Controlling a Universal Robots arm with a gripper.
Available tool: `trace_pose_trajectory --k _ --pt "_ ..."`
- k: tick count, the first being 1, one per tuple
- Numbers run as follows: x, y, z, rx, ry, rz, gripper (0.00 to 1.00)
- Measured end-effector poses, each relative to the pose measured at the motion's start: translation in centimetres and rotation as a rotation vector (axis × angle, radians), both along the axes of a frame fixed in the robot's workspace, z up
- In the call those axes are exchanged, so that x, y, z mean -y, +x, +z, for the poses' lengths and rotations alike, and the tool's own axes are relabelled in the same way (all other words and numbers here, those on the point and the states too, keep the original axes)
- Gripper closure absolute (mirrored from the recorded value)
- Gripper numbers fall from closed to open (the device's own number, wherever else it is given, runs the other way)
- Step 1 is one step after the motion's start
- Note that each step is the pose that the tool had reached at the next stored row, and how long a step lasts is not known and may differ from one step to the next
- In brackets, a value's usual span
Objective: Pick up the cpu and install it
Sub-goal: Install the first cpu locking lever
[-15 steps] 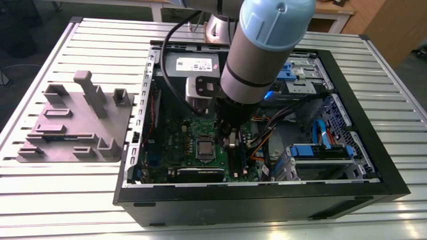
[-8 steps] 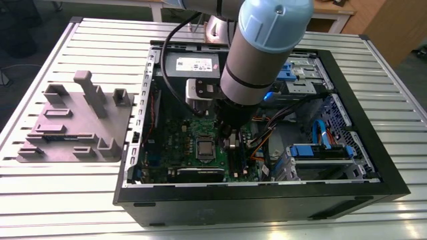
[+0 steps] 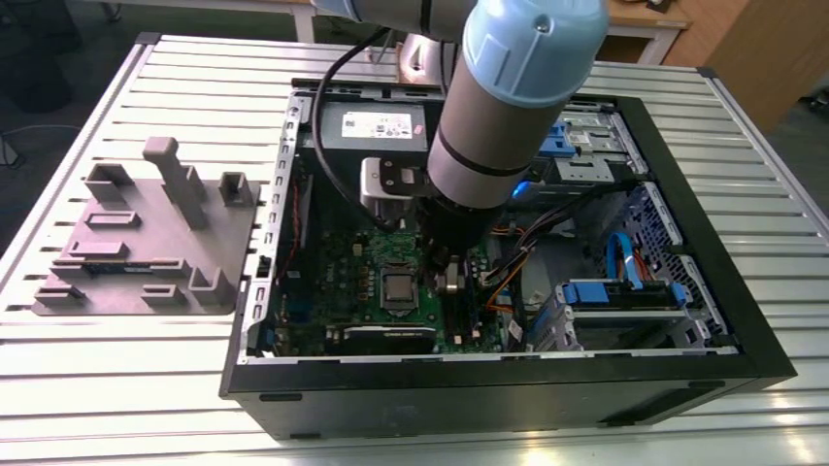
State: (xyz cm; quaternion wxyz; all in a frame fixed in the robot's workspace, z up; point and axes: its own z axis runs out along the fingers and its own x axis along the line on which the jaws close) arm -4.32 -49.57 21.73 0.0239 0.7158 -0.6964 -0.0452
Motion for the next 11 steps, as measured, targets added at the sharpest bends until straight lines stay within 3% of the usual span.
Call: trace_pose_trajectory --k 2,7,11 --pt "0.03 0.01 -0.06 0.0000 -0.0060 0.002 0.90" --pt "0.03 0.01 -0.32 0.0000 -0.0307 0.006 0.90" --pt "0.13 0.00 -0.73 0.0008 -0.0315 0.008 0.90"
